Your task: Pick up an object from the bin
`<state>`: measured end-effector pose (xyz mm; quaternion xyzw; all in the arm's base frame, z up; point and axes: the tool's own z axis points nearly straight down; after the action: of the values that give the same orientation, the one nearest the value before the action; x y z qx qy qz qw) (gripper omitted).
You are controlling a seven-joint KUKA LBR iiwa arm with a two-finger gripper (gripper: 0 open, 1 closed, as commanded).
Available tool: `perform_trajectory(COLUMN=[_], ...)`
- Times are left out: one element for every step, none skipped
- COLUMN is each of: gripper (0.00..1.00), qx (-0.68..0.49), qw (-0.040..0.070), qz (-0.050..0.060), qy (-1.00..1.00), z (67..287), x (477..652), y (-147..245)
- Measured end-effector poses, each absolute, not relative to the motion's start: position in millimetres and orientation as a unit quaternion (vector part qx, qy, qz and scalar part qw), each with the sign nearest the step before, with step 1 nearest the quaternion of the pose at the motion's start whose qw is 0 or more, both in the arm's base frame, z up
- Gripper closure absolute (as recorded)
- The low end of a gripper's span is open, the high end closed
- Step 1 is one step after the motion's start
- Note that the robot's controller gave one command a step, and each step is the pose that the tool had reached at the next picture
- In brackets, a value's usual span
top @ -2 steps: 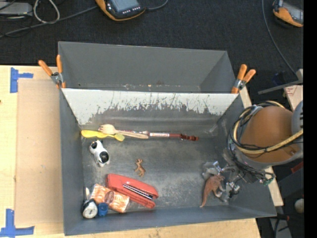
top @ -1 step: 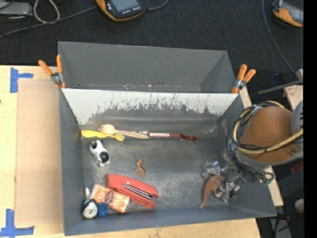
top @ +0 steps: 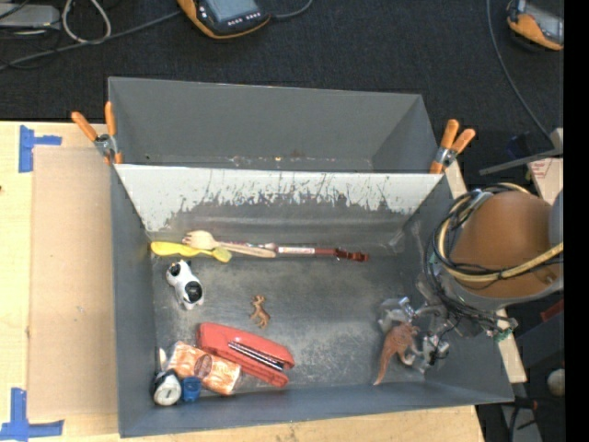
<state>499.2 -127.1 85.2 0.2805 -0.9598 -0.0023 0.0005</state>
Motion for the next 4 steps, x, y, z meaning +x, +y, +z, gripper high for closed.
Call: perform_trajectory(gripper=[1.00,1.00,1.00,1.00], qx=[0.280,0.280,0.280,0.280], qw=[0.000,-0.001,0.000,0.000], qz=[-0.003,-0.002,-0.003,-0.003], qy=[-0.960,-0.960,-0.960,-0.960], z=[99,108,122,131], x=[499.3,499.9,499.3,499.6], y=[-126,-126,-125,-125])
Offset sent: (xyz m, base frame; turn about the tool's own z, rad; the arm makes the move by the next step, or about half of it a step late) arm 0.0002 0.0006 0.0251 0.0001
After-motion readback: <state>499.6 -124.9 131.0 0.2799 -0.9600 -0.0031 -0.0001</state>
